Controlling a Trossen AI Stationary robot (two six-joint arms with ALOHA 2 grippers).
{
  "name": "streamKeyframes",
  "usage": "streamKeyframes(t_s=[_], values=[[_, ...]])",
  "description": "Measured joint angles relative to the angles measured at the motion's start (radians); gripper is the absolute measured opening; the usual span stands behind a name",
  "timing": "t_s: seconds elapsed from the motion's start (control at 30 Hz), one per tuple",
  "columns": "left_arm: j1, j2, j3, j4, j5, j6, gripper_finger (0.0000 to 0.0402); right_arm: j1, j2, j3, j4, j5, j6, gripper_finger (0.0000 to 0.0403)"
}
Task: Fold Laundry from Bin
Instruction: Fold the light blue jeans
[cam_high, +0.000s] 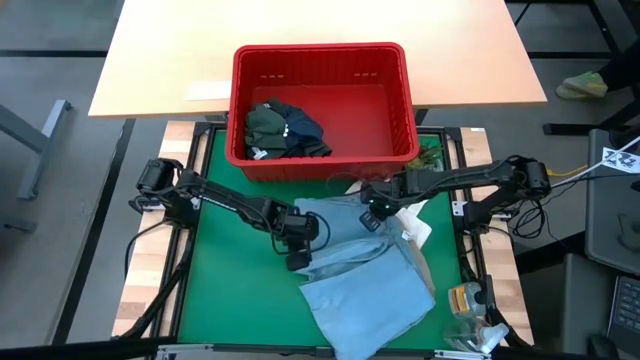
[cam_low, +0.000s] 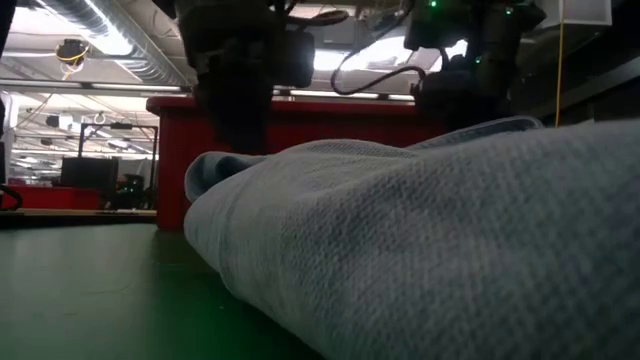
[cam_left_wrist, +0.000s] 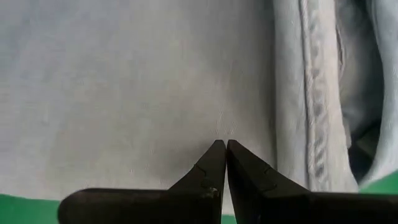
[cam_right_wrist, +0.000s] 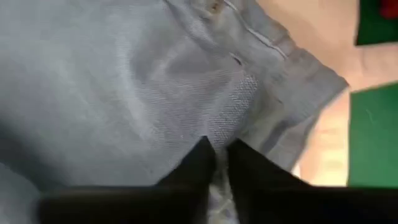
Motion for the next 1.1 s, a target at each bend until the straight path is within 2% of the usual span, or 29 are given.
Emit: streamKeyframes(t_s=[0.07, 0.2, 0.33, 0.57, 0.7, 1.1], values=[[-0.011, 0.0, 0.0, 0.001, 0.021, -0.001, 0.0013, 0.0, 0.0, 0.0, 0.031, 0.002, -0.047, 0.0013], [-0.04, 0.0, 0.0, 0.003, 0.049, -0.024, 0.0007, 0.0, 0.0, 0.0, 0.133, 0.002, -0.095, 0.0027], [-0.059, 0.0, 0.0, 0.003, 0.043, -0.058, 0.0002, 0.0, -0.002, 0.016, 0.193, 0.013, -0.185, 0.001], [-0.078, 0.0, 0.0, 0.02, 0.039, -0.106, 0.0002, 0.0, -0.004, 0.093, 0.114, 0.21, -0.323, 0.0013], [-0.082, 0.0, 0.0, 0.057, 0.008, -0.105, 0.0002, 0.0, -0.004, 0.093, 0.088, 0.211, -0.333, 0.0006], [-0.088, 0.0, 0.0, 0.098, -0.02, -0.099, 0.0002, 0.0, 0.001, 0.093, 0.045, 0.182, -0.333, 0.0084]])
